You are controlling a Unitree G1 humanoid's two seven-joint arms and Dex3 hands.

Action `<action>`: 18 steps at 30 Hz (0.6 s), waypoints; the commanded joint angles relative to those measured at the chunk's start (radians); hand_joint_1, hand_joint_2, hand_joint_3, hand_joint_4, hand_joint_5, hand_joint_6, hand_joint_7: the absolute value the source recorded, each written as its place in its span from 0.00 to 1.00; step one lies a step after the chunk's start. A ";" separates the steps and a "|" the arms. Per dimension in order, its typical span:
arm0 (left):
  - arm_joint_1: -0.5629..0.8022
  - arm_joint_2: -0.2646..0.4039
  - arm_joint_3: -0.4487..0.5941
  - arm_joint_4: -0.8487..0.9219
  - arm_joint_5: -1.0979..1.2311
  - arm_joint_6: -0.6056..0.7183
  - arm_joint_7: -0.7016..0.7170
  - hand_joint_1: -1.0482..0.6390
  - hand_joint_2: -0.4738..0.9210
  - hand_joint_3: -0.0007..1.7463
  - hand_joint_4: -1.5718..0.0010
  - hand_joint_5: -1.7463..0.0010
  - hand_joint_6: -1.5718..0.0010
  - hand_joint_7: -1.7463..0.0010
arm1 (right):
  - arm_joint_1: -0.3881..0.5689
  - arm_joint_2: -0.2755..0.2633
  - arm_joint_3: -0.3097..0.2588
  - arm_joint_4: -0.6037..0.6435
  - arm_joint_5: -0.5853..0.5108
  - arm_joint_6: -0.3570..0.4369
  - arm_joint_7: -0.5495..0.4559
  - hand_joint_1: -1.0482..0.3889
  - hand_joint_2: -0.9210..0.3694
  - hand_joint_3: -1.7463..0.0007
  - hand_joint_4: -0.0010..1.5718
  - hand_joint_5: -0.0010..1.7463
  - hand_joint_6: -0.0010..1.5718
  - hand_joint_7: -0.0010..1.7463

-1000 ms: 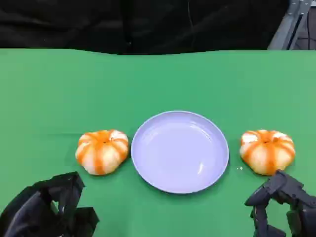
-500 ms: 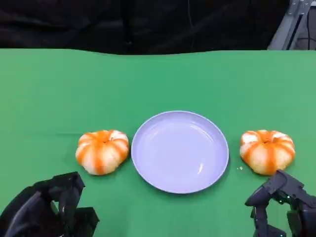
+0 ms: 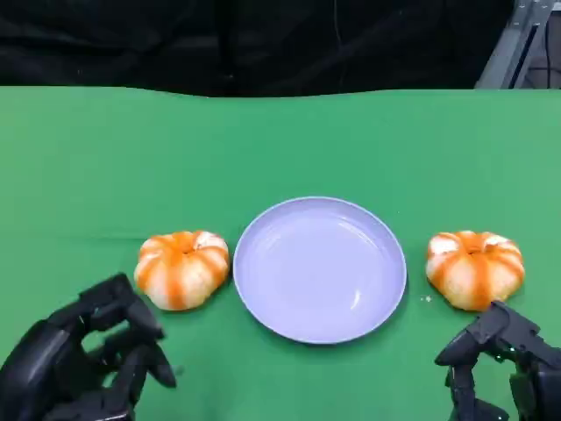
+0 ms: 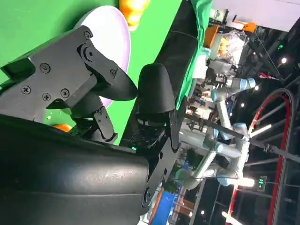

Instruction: Grasp the bread from the table and place it into the plate.

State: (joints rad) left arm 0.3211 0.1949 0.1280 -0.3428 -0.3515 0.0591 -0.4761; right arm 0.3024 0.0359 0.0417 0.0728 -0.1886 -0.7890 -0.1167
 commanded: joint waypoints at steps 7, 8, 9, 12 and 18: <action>-0.041 0.024 -0.046 0.058 0.325 -0.297 0.115 0.31 1.00 0.10 0.87 0.47 0.74 0.64 | -0.001 -0.009 -0.008 -0.001 0.012 -0.005 -0.002 0.66 0.34 0.28 0.53 1.00 0.48 0.87; -0.041 0.024 -0.047 0.062 0.328 -0.303 0.118 0.31 1.00 0.10 0.87 0.47 0.73 0.65 | -0.001 -0.009 -0.008 -0.001 0.012 -0.005 -0.002 0.66 0.34 0.28 0.53 1.00 0.48 0.87; -0.042 0.024 -0.048 0.065 0.330 -0.307 0.119 0.30 1.00 0.09 0.87 0.48 0.73 0.65 | -0.002 -0.009 -0.008 -0.001 0.012 -0.005 -0.002 0.66 0.34 0.28 0.53 1.00 0.48 0.87; -0.042 0.024 -0.049 0.068 0.332 -0.313 0.122 0.30 1.00 0.09 0.86 0.48 0.73 0.66 | -0.001 -0.010 -0.008 -0.001 0.012 -0.005 -0.002 0.66 0.34 0.27 0.53 1.00 0.48 0.87; -0.345 0.182 -0.207 0.237 1.040 -0.343 0.393 0.15 0.98 0.01 0.83 0.78 0.63 0.97 | 0.005 -0.011 -0.007 -0.014 -0.001 0.012 -0.001 0.66 0.34 0.28 0.53 1.00 0.48 0.86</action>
State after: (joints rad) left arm 0.1668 0.2559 0.0189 -0.2169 0.2936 -0.2438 -0.2602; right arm 0.2973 0.0379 0.0479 0.0735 -0.1869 -0.7890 -0.1142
